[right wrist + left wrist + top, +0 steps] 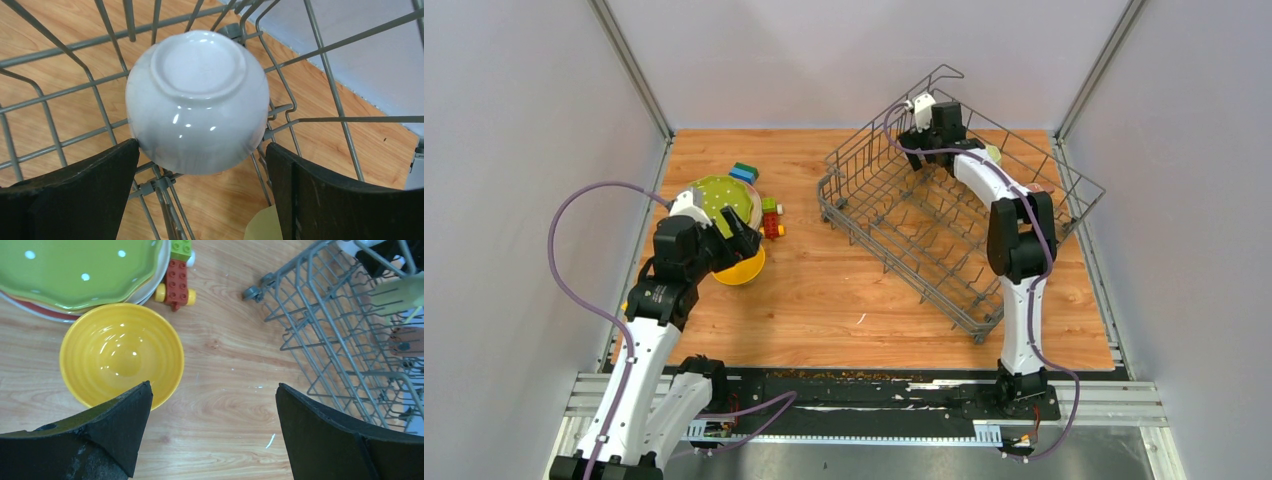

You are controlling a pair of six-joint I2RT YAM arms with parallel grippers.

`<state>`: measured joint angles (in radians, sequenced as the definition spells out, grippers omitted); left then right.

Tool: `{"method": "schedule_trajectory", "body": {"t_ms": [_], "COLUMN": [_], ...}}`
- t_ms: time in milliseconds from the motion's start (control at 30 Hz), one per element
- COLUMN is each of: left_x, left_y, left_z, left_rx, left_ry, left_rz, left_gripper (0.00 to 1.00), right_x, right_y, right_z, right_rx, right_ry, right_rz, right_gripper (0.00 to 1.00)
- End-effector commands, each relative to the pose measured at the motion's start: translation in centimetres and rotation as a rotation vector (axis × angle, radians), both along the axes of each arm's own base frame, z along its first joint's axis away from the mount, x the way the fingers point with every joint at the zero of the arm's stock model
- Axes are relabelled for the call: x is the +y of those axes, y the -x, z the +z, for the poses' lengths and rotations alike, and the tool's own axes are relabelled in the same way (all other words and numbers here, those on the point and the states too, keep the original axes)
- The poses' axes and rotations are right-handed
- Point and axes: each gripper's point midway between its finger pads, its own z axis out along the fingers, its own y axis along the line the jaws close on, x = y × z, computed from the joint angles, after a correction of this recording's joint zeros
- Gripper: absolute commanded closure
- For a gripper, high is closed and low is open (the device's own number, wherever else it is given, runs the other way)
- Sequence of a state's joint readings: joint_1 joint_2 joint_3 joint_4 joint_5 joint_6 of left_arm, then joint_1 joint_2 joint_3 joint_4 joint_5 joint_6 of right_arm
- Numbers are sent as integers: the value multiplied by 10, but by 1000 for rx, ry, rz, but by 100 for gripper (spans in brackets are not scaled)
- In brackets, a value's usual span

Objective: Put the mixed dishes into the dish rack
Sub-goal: Turn the bowl upside down on the dish rack.

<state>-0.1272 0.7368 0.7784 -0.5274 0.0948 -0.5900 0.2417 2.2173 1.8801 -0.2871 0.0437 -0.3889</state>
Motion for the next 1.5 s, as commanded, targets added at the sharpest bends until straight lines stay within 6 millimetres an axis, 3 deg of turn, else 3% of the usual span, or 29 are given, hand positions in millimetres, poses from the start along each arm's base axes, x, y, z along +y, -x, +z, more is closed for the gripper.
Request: {"method": "schedule_trajectory", "body": {"t_ms": [0, 533, 700, 833, 1033, 1200, 1333, 1467], "left_x": [18, 38, 47, 48, 57, 63, 69, 75], "left_y": [0, 5, 7, 5, 6, 1, -8, -17], "left_z": [7, -8, -19, -26, -46, -67, -78, -83], "left_rx": [1, 72, 114, 123, 187, 184, 189, 184], "left_ry": [-60, -113, -116, -106, -113, -57, -15, -18], "left_rz": [75, 177, 246, 260, 310, 367, 372, 370], "left_gripper": [0, 0, 0, 0, 0, 0, 0, 0], "right_x": [-4, -15, 15, 31, 53, 91, 126, 146], "right_y": [-21, -26, -8, 14, 63, 127, 188, 232], "right_z": [28, 51, 62, 93, 154, 205, 230, 236], "right_rx": [-110, -153, -139, -195, -279, -328, -323, -253], "right_ry": [45, 59, -28, -39, -125, -308, -494, -654], "right_rz": [-20, -83, 10, 8, 22, 120, 296, 408], "right_gripper": [0, 0, 0, 0, 2, 5, 5, 6]}}
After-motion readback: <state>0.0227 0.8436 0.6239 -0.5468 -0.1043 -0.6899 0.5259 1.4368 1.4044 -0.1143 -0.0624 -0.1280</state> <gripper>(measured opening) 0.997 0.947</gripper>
